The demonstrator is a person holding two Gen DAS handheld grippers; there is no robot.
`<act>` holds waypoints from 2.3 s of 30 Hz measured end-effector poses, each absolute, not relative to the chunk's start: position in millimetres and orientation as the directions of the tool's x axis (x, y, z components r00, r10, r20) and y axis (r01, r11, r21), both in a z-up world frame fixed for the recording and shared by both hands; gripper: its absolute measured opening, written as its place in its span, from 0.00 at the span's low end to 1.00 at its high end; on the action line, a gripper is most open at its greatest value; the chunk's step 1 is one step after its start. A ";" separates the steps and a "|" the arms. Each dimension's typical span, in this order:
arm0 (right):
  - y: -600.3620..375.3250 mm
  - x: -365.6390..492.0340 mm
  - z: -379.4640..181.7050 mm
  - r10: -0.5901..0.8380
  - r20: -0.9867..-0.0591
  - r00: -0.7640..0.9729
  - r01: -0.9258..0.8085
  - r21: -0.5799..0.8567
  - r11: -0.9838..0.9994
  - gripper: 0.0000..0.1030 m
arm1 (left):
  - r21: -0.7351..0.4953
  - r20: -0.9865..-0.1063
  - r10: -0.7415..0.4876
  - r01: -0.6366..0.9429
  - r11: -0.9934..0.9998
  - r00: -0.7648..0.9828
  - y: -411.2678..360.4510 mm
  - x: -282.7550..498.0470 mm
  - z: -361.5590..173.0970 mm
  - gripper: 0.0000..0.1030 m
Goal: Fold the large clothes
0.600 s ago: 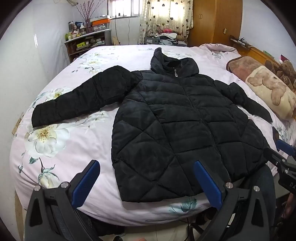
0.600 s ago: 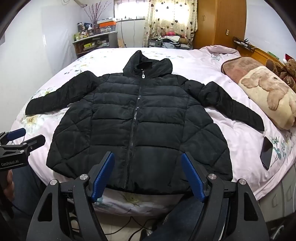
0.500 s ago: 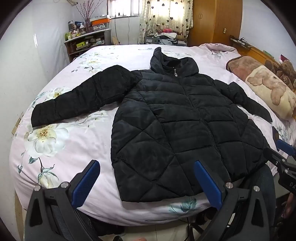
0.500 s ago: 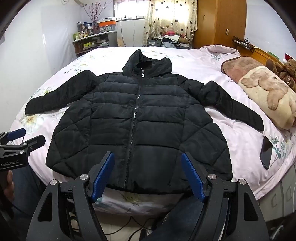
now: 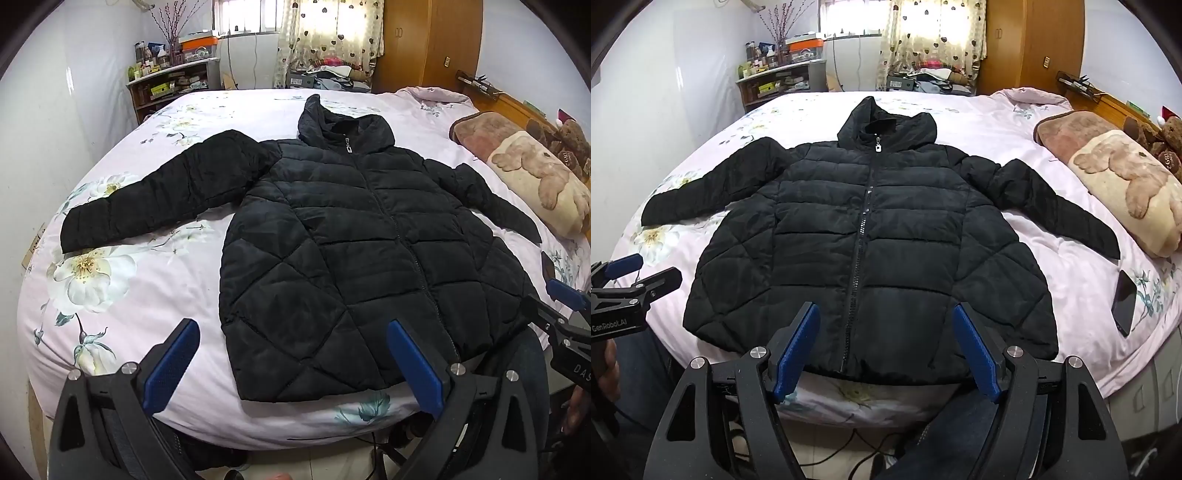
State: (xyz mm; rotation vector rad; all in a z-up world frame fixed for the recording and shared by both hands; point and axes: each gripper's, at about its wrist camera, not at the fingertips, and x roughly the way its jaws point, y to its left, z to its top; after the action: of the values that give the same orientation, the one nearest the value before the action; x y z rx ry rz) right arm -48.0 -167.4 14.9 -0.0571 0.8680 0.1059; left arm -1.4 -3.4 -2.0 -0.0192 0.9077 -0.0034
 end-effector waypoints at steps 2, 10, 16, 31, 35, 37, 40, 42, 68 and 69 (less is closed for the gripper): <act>-166.7 -48.3 13.8 0.070 -0.763 0.642 -0.117 -0.007 0.993 0.72 | -0.020 -0.788 -0.013 -0.003 1.000 0.615 -3.8 -1.4 -1.4 1.00; -164.1 -48.4 12.6 0.072 -0.767 0.637 -0.119 -0.006 0.993 0.72 | -0.029 -0.790 -0.023 0.000 1.000 0.613 -4.0 -1.6 -0.2 1.00; -163.9 -47.9 12.2 0.072 -0.768 0.636 -0.119 -0.006 0.993 0.72 | -0.032 -0.791 -0.027 0.002 0.999 0.612 -3.4 -1.8 -0.4 1.00; -161.9 -47.8 10.5 0.073 -0.771 0.632 -0.120 -0.005 0.993 0.72 | -0.034 -0.793 -0.030 0.004 0.999 0.609 -4.0 -2.1 -0.7 1.00; -161.8 -47.9 10.6 0.073 -0.771 0.633 -0.120 -0.005 0.993 0.72 | -0.036 -0.793 -0.031 0.005 0.999 0.608 -5.2 -2.9 -0.6 1.00; -161.9 -47.9 10.5 0.073 -0.770 0.633 -0.120 -0.005 0.993 0.72 | -0.037 -0.793 -0.033 0.005 0.999 0.609 -5.0 -2.9 -0.6 1.00; -161.8 -47.9 10.4 0.073 -0.771 0.633 -0.121 -0.005 0.993 0.72 | -0.036 -0.793 -0.032 0.005 0.999 0.608 -5.2 -2.9 -0.9 1.00; -161.2 -47.9 9.7 0.074 -0.772 0.631 -0.121 -0.004 0.993 0.72 | -0.037 -0.794 -0.033 0.005 0.999 0.608 -6.0 -3.2 -0.9 1.00; -160.7 -46.5 8.7 0.078 -0.774 0.628 -0.125 -0.001 0.992 0.72 | -0.046 -0.800 -0.043 0.011 0.999 0.598 -13.1 -6.5 -3.5 1.00; -160.9 -46.3 8.5 0.078 -0.775 0.628 -0.125 -0.002 0.992 0.72 | -0.047 -0.801 -0.044 0.011 0.999 0.597 -13.0 -6.0 -3.8 1.00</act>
State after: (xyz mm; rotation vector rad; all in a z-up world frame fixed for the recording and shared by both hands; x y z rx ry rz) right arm -46.3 -160.9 8.5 -0.0570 0.8850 0.1159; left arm -6.0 -13.0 -3.8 -0.0381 0.9310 -0.0323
